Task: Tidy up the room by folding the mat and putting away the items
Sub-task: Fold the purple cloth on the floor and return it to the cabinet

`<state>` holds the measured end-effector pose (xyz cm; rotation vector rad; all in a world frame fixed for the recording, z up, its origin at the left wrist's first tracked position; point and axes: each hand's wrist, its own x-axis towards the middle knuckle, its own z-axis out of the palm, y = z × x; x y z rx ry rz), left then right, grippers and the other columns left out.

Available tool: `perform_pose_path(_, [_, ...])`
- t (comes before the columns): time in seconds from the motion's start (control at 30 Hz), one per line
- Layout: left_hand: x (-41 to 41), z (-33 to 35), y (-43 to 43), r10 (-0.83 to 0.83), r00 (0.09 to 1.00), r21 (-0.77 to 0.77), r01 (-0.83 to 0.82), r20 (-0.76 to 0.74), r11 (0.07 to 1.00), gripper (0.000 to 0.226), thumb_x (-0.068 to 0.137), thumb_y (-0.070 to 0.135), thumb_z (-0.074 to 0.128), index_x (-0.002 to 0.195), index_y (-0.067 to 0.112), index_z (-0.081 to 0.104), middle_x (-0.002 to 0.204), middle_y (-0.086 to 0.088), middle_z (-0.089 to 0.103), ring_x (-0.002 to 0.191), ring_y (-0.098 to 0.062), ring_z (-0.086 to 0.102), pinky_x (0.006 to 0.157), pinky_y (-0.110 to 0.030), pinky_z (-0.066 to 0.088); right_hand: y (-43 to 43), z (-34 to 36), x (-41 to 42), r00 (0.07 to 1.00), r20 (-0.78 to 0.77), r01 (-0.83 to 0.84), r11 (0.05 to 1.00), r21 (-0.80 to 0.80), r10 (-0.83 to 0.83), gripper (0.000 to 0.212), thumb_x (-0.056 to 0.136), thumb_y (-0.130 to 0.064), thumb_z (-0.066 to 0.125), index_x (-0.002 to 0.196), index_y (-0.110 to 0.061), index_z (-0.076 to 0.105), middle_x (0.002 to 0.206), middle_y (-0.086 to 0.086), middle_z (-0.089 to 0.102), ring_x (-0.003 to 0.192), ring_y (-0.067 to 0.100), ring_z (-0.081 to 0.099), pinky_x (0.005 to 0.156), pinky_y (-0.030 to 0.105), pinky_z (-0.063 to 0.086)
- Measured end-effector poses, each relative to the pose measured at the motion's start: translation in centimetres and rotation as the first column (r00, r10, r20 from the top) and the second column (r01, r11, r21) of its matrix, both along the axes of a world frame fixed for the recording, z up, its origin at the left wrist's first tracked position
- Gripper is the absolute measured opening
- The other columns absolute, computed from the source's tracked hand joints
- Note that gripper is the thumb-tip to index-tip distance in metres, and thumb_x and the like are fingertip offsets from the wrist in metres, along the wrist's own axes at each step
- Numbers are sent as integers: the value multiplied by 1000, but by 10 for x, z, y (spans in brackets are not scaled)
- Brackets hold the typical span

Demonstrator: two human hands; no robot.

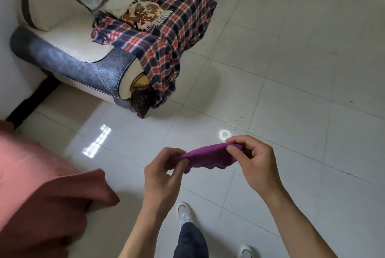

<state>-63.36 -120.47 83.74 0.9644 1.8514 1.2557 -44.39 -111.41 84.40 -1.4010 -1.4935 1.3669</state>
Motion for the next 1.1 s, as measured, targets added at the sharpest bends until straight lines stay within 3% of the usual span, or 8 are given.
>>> perform_pose_path(0.17, [-24,-34,-10,63,998,31,-63,-12,998,28,86,-9,68,87,19,68,74,1,71,72,-18,70,68,-20,51,-5,-29,-32,999,-22,-28,1000,6,28,23,88,-5,72,88,-28,76,79,-9,73,73,13,66,66,16,50])
perform_pose_path(0.37, [-27,-115,-38,97,993,41,-94,-72,995,25,86,0,73,88,25,69,80,4,74,80,-18,70,79,-35,55,-28,-109,-41,997,-63,-38,999,-7,38,23,89,0,70,87,-23,75,78,-6,72,69,11,67,65,15,51])
perform_pose_path(0.47, [-19,-189,-49,156,983,103,-145,-97,984,18,86,11,76,89,27,69,80,5,73,80,-17,70,78,-35,55,-43,-181,-39,994,-92,-52,999,0,52,21,91,2,65,87,-17,71,77,-4,71,69,10,69,66,16,51])
perform_pose_path(0.57, [-13,-285,-61,180,981,113,-172,-70,979,24,89,6,72,89,29,68,82,7,74,80,-19,72,80,-38,56,-59,-273,-36,994,-68,-84,996,15,84,19,92,3,63,88,-15,70,79,-4,70,68,7,67,66,13,50])
perform_pose_path(0.7, [-15,-413,-76,168,985,111,-162,-39,980,13,86,22,68,88,35,66,83,6,73,78,-19,73,76,-27,57,-70,-410,-34,991,-9,-135,990,46,136,19,93,-3,65,91,-20,71,82,-1,72,72,18,68,70,21,53])
perform_pose_path(0.87, [-25,-541,-85,113,988,98,-103,-101,990,34,87,-2,71,84,31,65,74,7,72,65,-16,71,56,-29,56,-69,-541,-33,982,22,-188,979,81,187,22,91,-4,67,86,-25,70,77,-2,69,66,12,63,65,13,46])
perform_pose_path(0.93, [-27,-590,-86,103,988,105,-91,-118,990,34,86,-4,71,84,30,65,73,7,71,61,-14,69,53,-26,54,-66,-589,-32,977,44,-211,973,95,207,24,90,-5,68,84,-27,70,77,-1,69,68,16,62,64,18,48])
perform_pose_path(1.1, [-24,-669,-94,53,997,168,-42,-63,985,21,87,8,70,86,29,66,75,1,70,61,-21,69,56,-36,55,-64,-664,-24,974,36,-225,967,121,223,21,90,-6,69,87,-27,71,78,3,70,70,24,63,67,32,52])
